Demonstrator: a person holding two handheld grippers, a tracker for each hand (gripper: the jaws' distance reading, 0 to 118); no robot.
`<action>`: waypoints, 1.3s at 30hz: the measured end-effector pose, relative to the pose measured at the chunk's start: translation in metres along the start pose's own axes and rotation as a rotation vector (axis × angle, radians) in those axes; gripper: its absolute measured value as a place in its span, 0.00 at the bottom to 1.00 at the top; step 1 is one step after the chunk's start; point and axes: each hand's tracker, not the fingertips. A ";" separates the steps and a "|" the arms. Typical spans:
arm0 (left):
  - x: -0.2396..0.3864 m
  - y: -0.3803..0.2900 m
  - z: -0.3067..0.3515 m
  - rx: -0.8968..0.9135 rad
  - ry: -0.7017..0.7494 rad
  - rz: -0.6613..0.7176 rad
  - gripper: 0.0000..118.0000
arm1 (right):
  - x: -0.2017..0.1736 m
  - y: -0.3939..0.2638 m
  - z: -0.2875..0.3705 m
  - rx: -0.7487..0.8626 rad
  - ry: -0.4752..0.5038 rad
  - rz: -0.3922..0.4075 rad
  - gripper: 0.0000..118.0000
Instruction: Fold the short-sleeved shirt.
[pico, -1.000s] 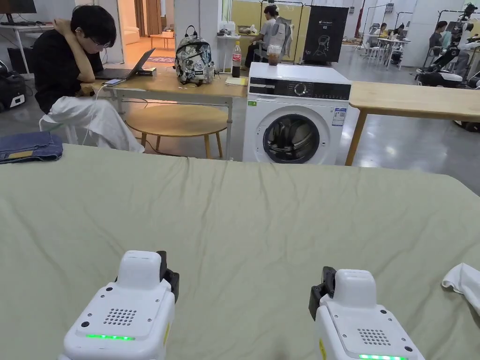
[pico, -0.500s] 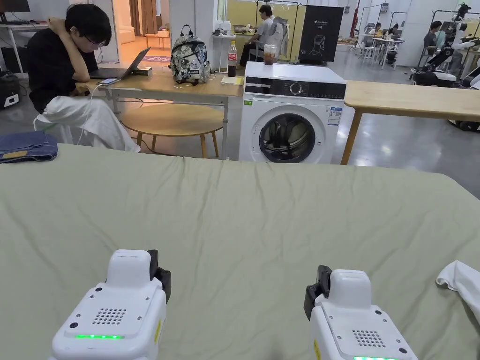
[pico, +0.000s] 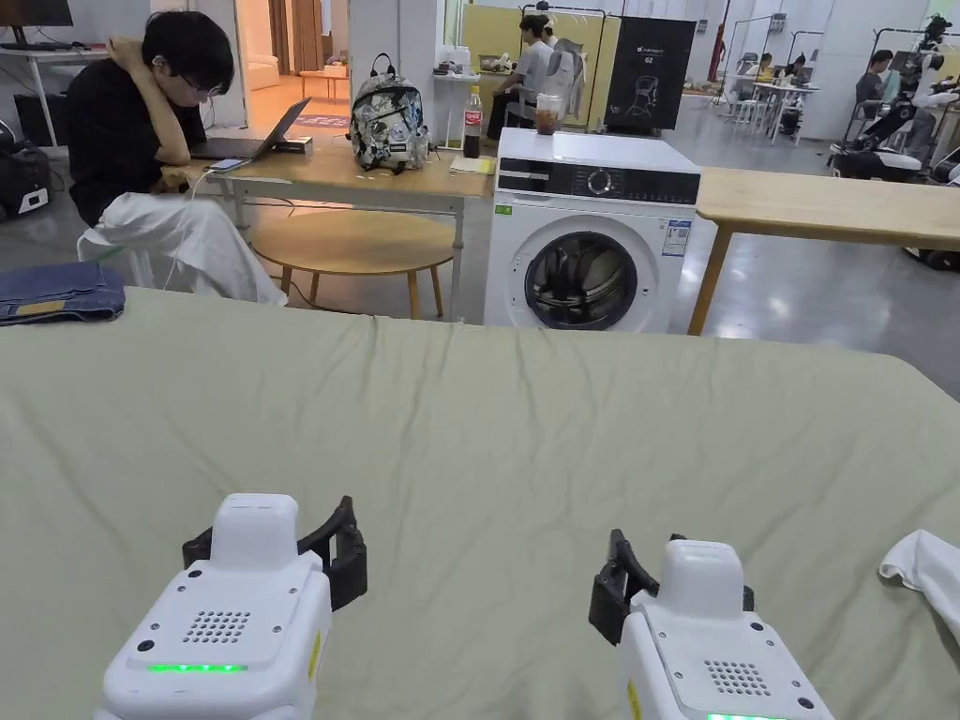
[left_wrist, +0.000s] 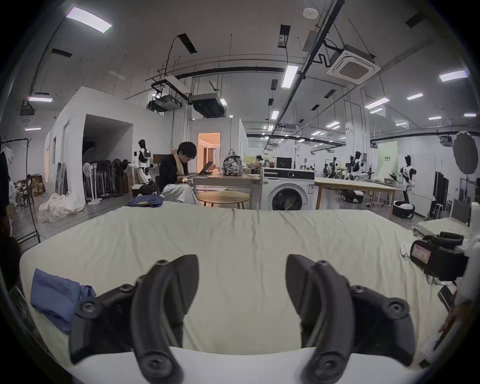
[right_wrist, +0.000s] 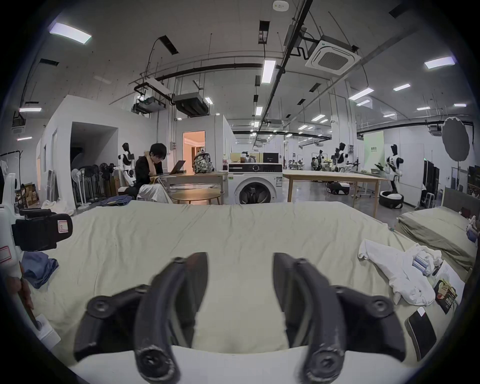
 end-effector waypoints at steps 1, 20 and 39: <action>-0.001 0.001 0.001 0.008 -0.003 0.006 0.63 | 0.000 0.000 0.000 0.004 0.002 -0.002 0.53; -0.004 0.004 -0.001 0.025 -0.013 -0.017 0.66 | 0.001 0.009 -0.005 0.047 0.002 0.003 0.81; -0.010 0.006 -0.008 0.009 -0.048 0.017 0.66 | 0.000 0.038 -0.011 -0.119 -0.037 -0.065 0.82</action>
